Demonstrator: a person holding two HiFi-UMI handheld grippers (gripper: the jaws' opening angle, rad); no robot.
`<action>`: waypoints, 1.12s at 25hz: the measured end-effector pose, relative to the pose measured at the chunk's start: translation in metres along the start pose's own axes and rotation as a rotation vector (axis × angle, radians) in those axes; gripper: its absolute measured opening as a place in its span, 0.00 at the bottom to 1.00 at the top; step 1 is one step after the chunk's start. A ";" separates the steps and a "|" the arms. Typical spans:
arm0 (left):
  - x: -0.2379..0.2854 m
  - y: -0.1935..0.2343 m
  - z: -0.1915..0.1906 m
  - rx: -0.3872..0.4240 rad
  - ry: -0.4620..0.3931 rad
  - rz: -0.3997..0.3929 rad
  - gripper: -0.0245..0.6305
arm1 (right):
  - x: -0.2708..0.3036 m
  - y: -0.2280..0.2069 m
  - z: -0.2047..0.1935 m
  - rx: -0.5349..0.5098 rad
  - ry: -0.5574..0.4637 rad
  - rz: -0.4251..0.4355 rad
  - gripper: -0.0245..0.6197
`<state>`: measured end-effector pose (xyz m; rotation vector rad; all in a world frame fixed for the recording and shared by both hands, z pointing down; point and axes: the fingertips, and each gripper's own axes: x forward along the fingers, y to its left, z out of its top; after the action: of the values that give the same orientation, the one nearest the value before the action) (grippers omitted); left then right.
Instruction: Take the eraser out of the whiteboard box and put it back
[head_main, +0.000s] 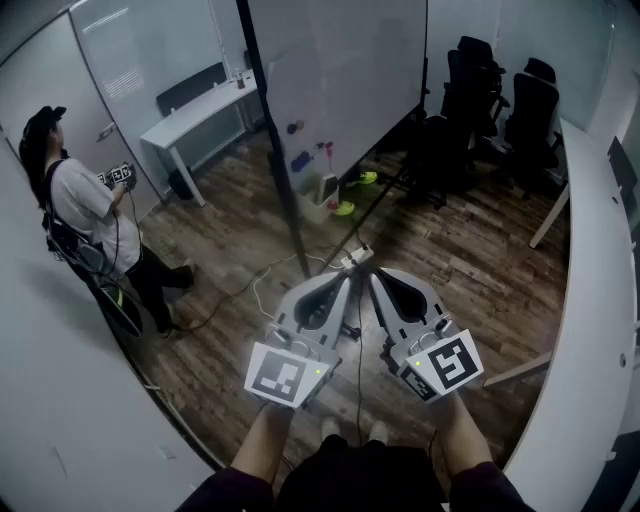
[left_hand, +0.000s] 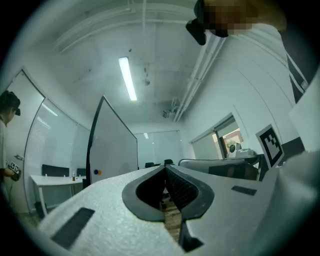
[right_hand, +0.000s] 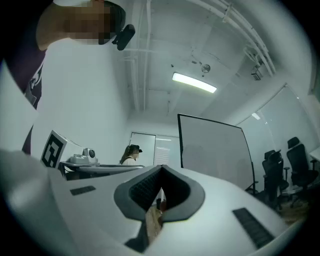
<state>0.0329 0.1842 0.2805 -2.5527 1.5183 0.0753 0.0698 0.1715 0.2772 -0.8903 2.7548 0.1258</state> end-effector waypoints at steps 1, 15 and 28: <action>0.000 0.001 -0.001 -0.001 0.002 0.000 0.04 | 0.001 0.000 0.001 0.006 0.001 -0.003 0.04; -0.016 0.025 -0.011 0.000 0.016 -0.013 0.04 | 0.020 0.019 -0.011 0.041 -0.005 0.004 0.04; -0.028 0.053 -0.017 -0.032 0.018 -0.073 0.04 | 0.039 0.033 -0.023 0.023 0.019 -0.067 0.04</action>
<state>-0.0280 0.1810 0.2950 -2.6384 1.4397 0.0681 0.0149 0.1728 0.2900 -0.9817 2.7343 0.0744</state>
